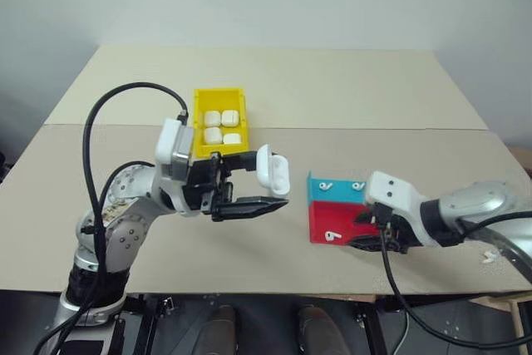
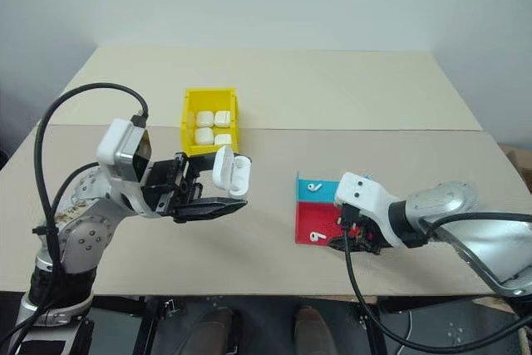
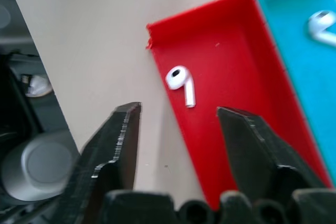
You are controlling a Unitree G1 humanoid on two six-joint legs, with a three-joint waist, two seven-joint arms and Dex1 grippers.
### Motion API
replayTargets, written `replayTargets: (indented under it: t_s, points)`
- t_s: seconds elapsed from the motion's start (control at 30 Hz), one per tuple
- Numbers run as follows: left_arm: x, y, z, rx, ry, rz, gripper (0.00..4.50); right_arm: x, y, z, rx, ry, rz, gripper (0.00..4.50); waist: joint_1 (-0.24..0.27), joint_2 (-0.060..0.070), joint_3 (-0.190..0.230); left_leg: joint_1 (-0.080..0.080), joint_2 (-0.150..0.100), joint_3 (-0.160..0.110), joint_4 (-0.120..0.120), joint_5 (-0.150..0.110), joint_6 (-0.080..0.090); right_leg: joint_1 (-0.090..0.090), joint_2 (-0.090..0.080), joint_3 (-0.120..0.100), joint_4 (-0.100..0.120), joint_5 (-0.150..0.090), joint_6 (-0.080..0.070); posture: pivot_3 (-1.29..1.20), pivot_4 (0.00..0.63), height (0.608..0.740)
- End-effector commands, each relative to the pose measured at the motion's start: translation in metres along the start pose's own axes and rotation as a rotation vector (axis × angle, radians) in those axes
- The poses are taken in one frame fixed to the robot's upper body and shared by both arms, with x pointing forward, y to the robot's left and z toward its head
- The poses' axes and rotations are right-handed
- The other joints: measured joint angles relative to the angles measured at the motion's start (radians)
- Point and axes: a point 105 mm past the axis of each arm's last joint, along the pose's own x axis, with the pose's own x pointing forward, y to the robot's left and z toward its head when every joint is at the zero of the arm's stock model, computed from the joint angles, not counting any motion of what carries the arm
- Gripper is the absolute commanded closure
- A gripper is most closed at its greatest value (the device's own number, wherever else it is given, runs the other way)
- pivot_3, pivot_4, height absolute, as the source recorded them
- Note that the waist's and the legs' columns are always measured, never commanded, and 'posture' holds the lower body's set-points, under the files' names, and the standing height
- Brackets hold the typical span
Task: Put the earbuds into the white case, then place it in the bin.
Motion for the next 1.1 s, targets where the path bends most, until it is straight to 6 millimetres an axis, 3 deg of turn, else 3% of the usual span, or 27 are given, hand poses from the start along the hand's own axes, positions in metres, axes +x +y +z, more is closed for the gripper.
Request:
replayTargets:
  t_s: [0.03,0.4,1.1]
  points:
    - [0.002,-0.006,0.01,0.056,-0.018,-0.011,1.71,0.003,0.008,0.012,-0.104,0.0,0.017,1.77,0.002,0.0,0.0,0.0,0.0,0.0,0.0,0.0,0.0,0.0,0.0,0.0,0.0,0.0,0.0,0.0,0.15,0.74]
    - [0.005,-0.009,0.01,0.053,-0.016,-0.002,1.71,0.033,0.004,0.003,-0.177,0.205,0.017,1.77,0.006,0.0,0.0,-0.001,-0.001,-0.002,0.0,0.0,0.0,-0.001,-0.001,0.0,-0.001,0.0,0.0,0.0,0.15,0.74]
    - [0.007,-0.011,0.01,0.06,-0.03,0.009,1.71,0.058,-0.004,-0.007,-0.154,0.253,0.0,1.77,0.006,0.0,0.0,-0.001,-0.001,-0.003,0.0,0.0,0.0,-0.001,-0.001,0.0,0.0,0.0,0.0,0.0,0.15,0.74]
